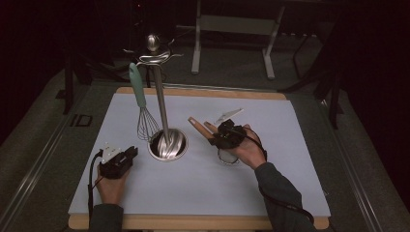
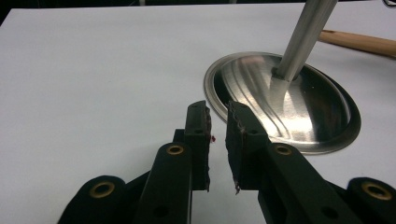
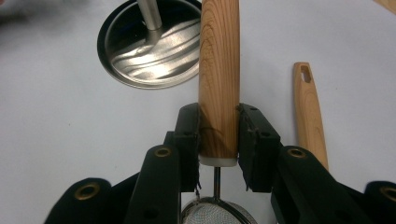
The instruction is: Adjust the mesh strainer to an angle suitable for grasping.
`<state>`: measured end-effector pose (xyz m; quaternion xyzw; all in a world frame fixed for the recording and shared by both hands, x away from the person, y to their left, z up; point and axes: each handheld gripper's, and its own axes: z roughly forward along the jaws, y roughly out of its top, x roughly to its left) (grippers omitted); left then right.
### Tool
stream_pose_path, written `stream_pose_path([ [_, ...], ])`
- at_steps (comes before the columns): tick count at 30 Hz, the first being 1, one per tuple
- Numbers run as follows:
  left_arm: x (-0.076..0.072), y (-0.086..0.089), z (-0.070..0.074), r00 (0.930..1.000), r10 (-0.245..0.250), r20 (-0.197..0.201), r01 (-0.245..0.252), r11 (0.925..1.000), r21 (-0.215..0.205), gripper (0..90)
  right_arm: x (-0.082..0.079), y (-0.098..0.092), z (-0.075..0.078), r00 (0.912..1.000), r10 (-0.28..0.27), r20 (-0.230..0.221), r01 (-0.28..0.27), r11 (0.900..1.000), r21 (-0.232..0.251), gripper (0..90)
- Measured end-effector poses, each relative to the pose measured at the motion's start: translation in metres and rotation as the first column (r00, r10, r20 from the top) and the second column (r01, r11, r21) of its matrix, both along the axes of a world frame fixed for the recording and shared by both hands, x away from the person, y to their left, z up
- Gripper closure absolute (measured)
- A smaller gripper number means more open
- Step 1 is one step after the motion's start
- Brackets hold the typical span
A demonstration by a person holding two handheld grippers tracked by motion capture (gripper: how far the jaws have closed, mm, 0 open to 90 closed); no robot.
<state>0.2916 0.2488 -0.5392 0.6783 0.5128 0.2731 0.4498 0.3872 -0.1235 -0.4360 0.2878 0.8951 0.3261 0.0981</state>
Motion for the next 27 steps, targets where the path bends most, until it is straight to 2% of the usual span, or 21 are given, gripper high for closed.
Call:
stream_pose_path([
  [5, 0.000, 0.000, 0.000, 1.0000, 0.000, 0.000, 0.000, 1.0000, 0.000, 79.3, -0.003, -0.003, 0.003, 0.9999, -0.004, 0.010, 0.003, 1.000, 0.023, 70.8],
  [8, 0.000, 0.000, 0.000, 1.0000, 0.000, 0.001, 0.000, 1.0000, 0.000, 79.3, -0.005, -0.006, 0.008, 0.9999, 0.012, 0.006, -0.012, 0.998, 0.069, 70.8],
  [16, 0.000, 0.000, 0.000, 1.0000, 0.000, 0.000, 0.000, 1.0000, 0.000, 79.3, -0.012, -0.008, 0.017, 0.9994, 0.022, 0.028, -0.024, 0.995, 0.094, 70.8],
  [27, 0.000, 0.000, 0.000, 1.0000, 0.001, 0.001, -0.001, 1.0000, 0.002, 79.3, -0.014, -0.010, 0.020, 0.9988, 0.023, 0.042, -0.028, 0.991, 0.130, 70.8],
])
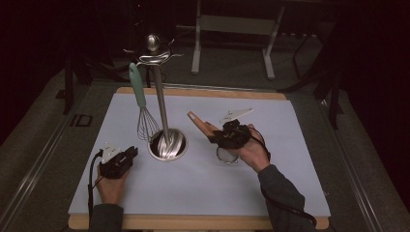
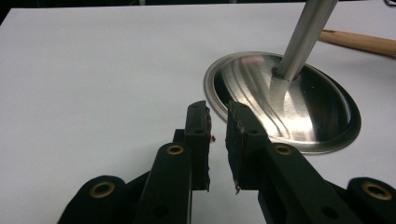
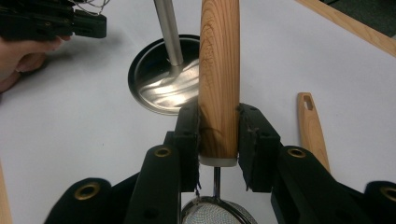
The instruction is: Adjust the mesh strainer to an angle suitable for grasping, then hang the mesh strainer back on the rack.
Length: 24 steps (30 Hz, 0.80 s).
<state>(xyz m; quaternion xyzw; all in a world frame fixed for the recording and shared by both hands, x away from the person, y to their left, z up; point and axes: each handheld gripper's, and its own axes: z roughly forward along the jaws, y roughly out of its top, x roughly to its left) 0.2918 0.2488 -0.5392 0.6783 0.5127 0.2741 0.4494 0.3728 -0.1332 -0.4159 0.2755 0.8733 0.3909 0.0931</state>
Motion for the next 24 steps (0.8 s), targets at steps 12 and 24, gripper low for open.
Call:
stream_pose_path([
  [12, -0.0002, -0.0001, 0.0000, 1.0000, 0.001, -0.001, -0.001, 1.0000, -0.001, 79.3, -0.0011, -0.0015, 0.0026, 0.9996, 0.008, 0.026, -0.009, 1.000, 0.021, 70.8],
  [24, -0.0006, -0.0001, 0.0001, 1.0000, 0.001, 0.002, -0.001, 1.0000, -0.002, 79.3, -0.0063, 0.0002, 0.0100, 0.9959, 0.042, 0.081, -0.048, 0.997, 0.067, 70.8],
])
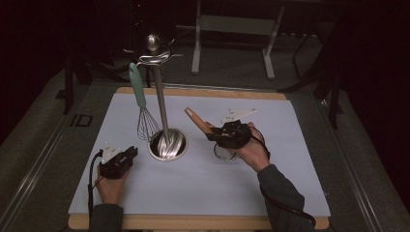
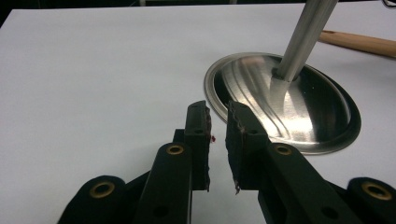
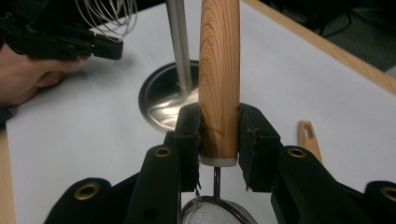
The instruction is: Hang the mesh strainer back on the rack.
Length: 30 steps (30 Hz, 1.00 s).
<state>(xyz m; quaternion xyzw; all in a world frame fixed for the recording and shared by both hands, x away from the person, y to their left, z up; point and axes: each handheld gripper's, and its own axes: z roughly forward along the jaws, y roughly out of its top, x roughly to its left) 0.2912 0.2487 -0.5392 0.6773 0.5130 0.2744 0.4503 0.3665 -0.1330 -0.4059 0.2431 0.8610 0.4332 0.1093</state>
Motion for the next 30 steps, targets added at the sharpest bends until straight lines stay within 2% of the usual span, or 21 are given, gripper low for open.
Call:
stream_pose_path([
  [10, 0.000, 0.000, 0.000, 1.0000, -0.003, 0.001, 0.003, 1.0000, 0.004, 79.3, -0.008, 0.002, 0.009, 0.9960, 0.057, 0.069, -0.060, 0.997, 0.047, 70.8],
  [15, 0.000, 0.000, 0.000, 1.0000, -0.001, 0.003, 0.001, 1.0000, 0.000, 79.1, -0.010, 0.001, 0.015, 0.9901, 0.086, 0.111, -0.095, 0.992, 0.079, 70.8],
  [30, 0.000, 0.000, 0.000, 1.0000, -0.003, 0.002, 0.003, 1.0000, 0.005, 79.2, -0.017, -0.002, 0.026, 0.9776, 0.110, 0.180, -0.136, 0.981, 0.141, 70.8],
])
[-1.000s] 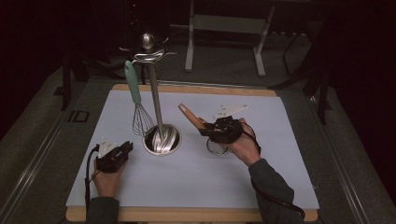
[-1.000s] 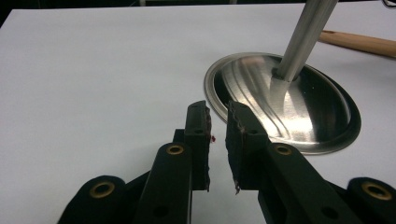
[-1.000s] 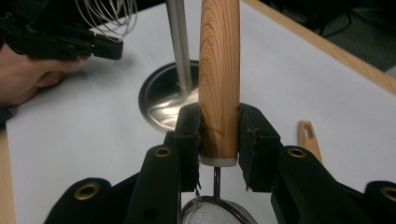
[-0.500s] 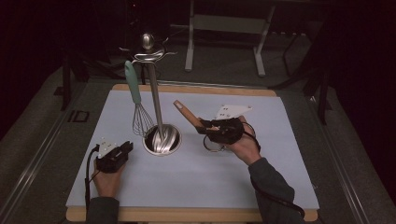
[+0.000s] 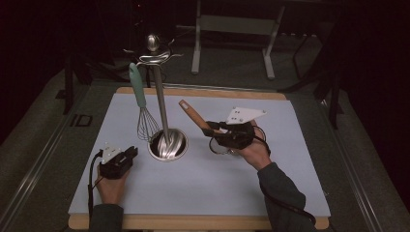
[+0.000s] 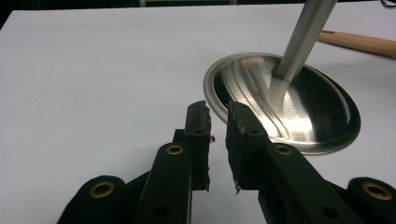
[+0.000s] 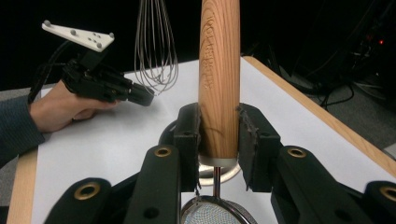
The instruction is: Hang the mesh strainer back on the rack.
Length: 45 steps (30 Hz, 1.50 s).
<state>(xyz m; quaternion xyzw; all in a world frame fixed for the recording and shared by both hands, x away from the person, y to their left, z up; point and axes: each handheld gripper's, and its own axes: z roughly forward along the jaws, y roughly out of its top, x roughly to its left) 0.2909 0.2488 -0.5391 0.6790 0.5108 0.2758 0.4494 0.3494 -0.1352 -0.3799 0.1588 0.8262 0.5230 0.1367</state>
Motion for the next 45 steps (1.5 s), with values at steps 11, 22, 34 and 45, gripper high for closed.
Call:
stream_pose_path([
  [11, 0.000, 0.000, 0.000, 1.0000, 0.003, 0.000, -0.003, 1.0000, -0.005, 79.2, -0.005, 0.002, 0.009, 0.9991, 0.015, 0.041, -0.016, 0.999, 0.035, 70.8],
  [22, 0.000, 0.000, 0.000, 1.0000, 0.001, -0.001, -0.001, 1.0000, -0.004, 79.2, -0.008, 0.003, 0.017, 0.9981, 0.018, 0.060, -0.021, 0.999, 0.051, 70.8],
  [34, 0.000, 0.000, 0.000, 1.0000, 0.002, 0.000, -0.002, 1.0000, -0.005, 79.2, -0.011, 0.005, 0.025, 0.9962, 0.035, 0.080, -0.040, 0.997, 0.071, 70.8],
  [45, 0.000, 0.000, 0.000, 1.0000, 0.002, 0.000, -0.002, 1.0000, -0.005, 79.2, -0.013, 0.008, 0.036, 0.9940, 0.045, 0.100, -0.053, 0.996, 0.078, 70.8],
])
